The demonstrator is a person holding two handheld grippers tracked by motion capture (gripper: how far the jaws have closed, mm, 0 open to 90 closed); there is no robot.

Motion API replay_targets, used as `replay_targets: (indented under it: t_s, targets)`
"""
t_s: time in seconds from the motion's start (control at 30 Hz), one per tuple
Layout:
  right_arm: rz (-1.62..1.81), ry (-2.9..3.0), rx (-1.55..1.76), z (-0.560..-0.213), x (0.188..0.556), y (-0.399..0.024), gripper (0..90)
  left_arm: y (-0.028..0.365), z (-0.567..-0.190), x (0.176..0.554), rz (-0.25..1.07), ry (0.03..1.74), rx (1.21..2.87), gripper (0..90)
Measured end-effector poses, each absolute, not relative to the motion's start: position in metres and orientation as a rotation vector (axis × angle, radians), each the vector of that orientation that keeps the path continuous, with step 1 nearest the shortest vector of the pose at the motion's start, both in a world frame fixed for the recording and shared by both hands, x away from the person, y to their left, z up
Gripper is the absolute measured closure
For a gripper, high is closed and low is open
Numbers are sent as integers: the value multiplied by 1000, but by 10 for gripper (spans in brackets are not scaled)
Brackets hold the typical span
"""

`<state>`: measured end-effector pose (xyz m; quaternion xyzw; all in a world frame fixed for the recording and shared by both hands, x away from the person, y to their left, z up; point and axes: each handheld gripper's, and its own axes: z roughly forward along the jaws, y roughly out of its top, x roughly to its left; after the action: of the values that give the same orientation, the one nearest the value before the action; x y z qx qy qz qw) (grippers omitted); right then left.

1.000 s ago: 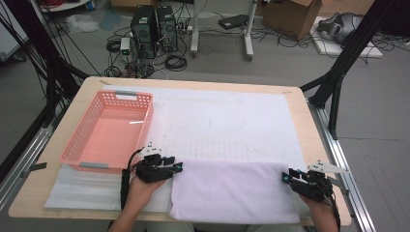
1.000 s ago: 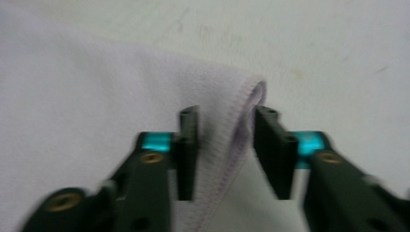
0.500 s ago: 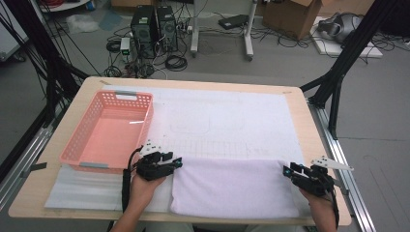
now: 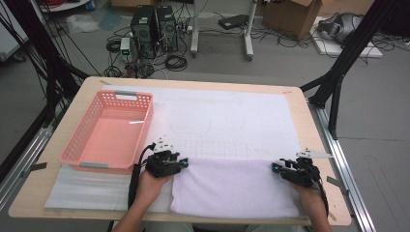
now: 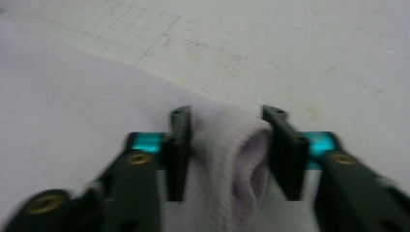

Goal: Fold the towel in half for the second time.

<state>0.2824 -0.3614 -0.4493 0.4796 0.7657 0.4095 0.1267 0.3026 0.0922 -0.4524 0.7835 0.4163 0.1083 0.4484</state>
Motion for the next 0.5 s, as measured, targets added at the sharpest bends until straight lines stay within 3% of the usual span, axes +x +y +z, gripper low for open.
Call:
replay_targets:
  t_s: [0.1,0.2,0.5]
  targets:
    - [1138,2226,1321,-444,279,-356,807,89,-450,301,311,1053,1925,816]
    - [1211,2135,1351,-438,282,-365,811,95,-445,309,326,1087,1825,818]
    - [1130,2045,1321,-436,315,-364,810,87,-432,346,405,1064,1775,815]
